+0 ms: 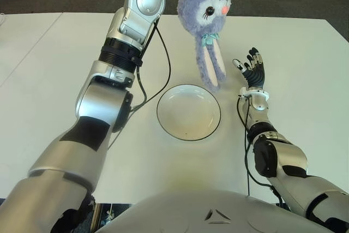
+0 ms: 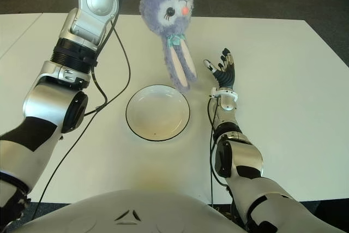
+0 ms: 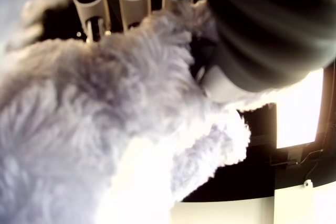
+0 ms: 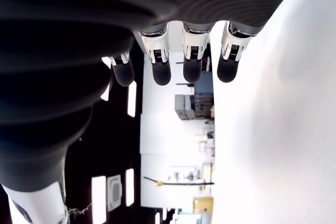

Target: Put the doll into the plate.

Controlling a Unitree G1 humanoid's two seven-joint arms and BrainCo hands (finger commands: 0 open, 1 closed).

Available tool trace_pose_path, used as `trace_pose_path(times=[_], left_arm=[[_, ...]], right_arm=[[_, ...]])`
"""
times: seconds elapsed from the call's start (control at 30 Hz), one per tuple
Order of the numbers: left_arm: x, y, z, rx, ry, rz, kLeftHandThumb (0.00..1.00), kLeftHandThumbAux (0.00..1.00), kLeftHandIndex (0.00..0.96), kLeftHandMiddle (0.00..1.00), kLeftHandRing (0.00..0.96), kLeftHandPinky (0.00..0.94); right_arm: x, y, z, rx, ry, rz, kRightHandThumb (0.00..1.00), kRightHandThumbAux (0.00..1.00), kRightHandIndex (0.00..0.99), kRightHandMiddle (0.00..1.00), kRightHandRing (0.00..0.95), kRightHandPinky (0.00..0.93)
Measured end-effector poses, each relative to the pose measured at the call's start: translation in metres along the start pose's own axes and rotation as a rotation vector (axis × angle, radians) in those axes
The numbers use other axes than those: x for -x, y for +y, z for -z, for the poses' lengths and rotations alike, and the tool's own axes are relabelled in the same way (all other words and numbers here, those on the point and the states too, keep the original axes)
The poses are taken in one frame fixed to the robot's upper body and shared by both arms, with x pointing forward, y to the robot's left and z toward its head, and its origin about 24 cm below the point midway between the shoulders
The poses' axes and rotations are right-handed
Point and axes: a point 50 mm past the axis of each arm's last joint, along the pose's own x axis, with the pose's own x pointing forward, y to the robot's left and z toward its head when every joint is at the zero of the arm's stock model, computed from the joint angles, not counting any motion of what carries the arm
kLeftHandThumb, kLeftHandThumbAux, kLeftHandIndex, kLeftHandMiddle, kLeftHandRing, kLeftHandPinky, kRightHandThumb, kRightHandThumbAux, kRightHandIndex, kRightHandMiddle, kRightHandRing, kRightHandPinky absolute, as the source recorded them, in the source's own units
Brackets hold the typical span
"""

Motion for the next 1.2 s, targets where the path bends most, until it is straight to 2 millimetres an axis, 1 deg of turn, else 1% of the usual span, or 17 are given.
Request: trace_pose_path(times=[0.17,0.3,0.4,0.57,0.67,0.77,0.87,1.2], left_arm=[[0.008,0.004,-0.011,0.009,-0.046,-0.029,0.751,0.693,0.442,0.846,0.859,0.877],[0.016,0.006,-0.016,0.009,-0.051,-0.041,0.752,0.692,0.442,0.846,0.861,0.881],[0.02,0.008,-0.019,0.004,-0.039,-0.04,0.752,0.692,0.443,0.843,0.86,0.861],[0.02,0.01,-0.021,-0.007,-0.012,-0.043,0.753,0.691,0.443,0.84,0.858,0.858],[0.019,0.012,-0.024,-0.014,-0.006,-0.05,0.754,0.691,0.443,0.823,0.847,0.838],[0.017,0.013,-0.025,-0.026,0.003,-0.054,0.754,0.691,0.443,0.816,0.842,0.846],[0.017,0.014,-0.025,-0.032,0.01,-0.056,0.754,0.691,0.443,0.815,0.841,0.847],[0.016,0.014,-0.023,-0.045,0.034,-0.056,0.754,0.691,0.443,0.815,0.841,0.847]], right_arm=[[0.0,0.0,0.0,-0.001,0.001,-0.007,0.08,0.718,0.07,0.0,0.0,0.0],[0.0,0.0,0.0,0.0,0.001,-0.013,0.079,0.717,0.067,0.0,0.0,0.0],[0.0,0.0,0.0,0.001,0.001,-0.013,0.077,0.715,0.064,0.0,0.0,0.0],[0.0,0.001,0.0,0.005,0.001,-0.011,0.075,0.715,0.063,0.0,0.0,0.0],[0.0,0.001,0.0,0.009,0.0,-0.011,0.076,0.725,0.064,0.0,0.0,0.0],[0.0,0.001,0.0,0.013,0.0,-0.012,0.075,0.736,0.068,0.0,0.0,0.0],[0.0,0.001,0.0,0.015,0.0,-0.009,0.071,0.751,0.074,0.0,0.0,0.0],[0.0,0.001,0.0,0.016,-0.001,0.0,0.067,0.753,0.074,0.0,0.0,0.0]])
